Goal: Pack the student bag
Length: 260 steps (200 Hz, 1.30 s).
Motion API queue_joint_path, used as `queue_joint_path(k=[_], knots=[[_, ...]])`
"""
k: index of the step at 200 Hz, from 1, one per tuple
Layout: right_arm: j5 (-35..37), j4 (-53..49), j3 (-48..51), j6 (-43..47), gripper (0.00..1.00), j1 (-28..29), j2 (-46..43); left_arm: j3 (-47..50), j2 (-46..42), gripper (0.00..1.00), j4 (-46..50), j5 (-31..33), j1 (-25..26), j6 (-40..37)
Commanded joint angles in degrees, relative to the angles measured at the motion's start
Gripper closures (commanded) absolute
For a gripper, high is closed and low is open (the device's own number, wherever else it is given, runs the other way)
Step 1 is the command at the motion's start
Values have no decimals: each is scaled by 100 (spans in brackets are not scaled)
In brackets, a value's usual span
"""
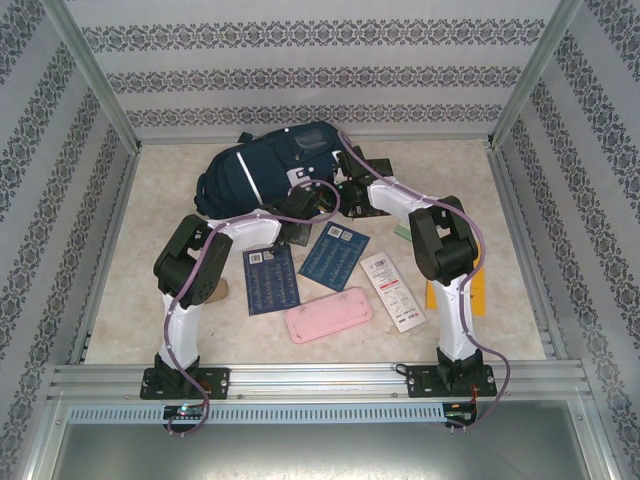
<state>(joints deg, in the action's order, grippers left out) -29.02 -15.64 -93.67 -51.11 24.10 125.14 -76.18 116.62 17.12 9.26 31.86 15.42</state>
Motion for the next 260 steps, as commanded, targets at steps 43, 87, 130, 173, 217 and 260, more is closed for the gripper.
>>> queue_joint_path(k=[43,87,130,173,217,260], knots=[[190,313,83,51,100,-201,-534,263,-622,100,716,387,-292,312],[193,216,174,245,100,-498,-664,731,-1304,100,1187,666,-914,439],[178,158,55,374,100,-641,-572,970,-1602,100,1659,1055,-1878,439],[269,-46,-495,557,100,-686,-246,962,-2021,100,1706,538,-2116,347],[435,-545,-1630,792,100,-917,335,1115,-2585,100,1529,-367,-1276,152],[510,-738,-1588,783,61,-1021,112,915,-2507,100,1278,-911,-330,450]])
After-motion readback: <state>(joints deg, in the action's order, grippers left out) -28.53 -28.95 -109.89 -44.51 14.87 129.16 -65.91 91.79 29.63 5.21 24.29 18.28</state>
